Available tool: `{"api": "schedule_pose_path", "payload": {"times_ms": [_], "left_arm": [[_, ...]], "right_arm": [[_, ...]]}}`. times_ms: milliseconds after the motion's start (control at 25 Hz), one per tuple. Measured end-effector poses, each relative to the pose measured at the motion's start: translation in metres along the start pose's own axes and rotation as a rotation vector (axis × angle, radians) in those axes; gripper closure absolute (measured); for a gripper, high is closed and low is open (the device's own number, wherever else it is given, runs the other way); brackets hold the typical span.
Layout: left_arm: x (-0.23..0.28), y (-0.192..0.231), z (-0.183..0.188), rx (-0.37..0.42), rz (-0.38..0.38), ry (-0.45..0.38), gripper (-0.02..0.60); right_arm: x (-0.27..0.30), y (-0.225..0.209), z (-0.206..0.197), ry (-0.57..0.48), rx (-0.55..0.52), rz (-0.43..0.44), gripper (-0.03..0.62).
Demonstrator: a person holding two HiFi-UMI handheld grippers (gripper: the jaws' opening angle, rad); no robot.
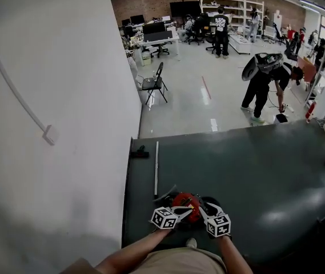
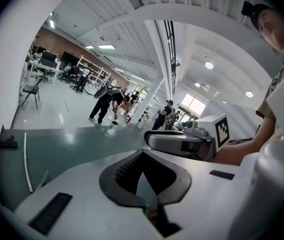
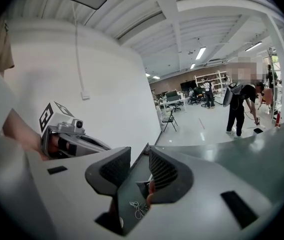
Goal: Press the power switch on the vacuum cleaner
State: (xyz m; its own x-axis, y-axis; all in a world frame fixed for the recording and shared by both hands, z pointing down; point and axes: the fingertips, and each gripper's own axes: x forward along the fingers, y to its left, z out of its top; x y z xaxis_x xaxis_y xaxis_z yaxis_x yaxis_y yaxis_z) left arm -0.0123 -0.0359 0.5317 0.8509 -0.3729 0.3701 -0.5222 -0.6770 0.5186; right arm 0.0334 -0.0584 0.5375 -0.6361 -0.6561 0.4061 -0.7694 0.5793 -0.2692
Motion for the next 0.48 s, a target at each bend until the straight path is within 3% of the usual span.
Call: {"api": "schedule_pose_path", "payload": {"times_ms": [240, 400, 480], "left_arm": [[0.007, 0.0, 0.003, 0.048, -0.009, 0.031, 0.577], [0.007, -0.001, 0.006, 0.043, 0.008, 0.012, 0.577], [0.007, -0.003, 0.007, 0.019, 0.009, -0.001, 0.577]], "right_arm": [[0.01, 0.005, 0.001, -0.001, -0.042, 0.01, 0.494], [0.006, 0.012, 0.0, 0.031, -0.219, -0.023, 0.572], [0.001, 0.009, 0.006, 0.011, -0.229, -0.048, 0.582]]}}
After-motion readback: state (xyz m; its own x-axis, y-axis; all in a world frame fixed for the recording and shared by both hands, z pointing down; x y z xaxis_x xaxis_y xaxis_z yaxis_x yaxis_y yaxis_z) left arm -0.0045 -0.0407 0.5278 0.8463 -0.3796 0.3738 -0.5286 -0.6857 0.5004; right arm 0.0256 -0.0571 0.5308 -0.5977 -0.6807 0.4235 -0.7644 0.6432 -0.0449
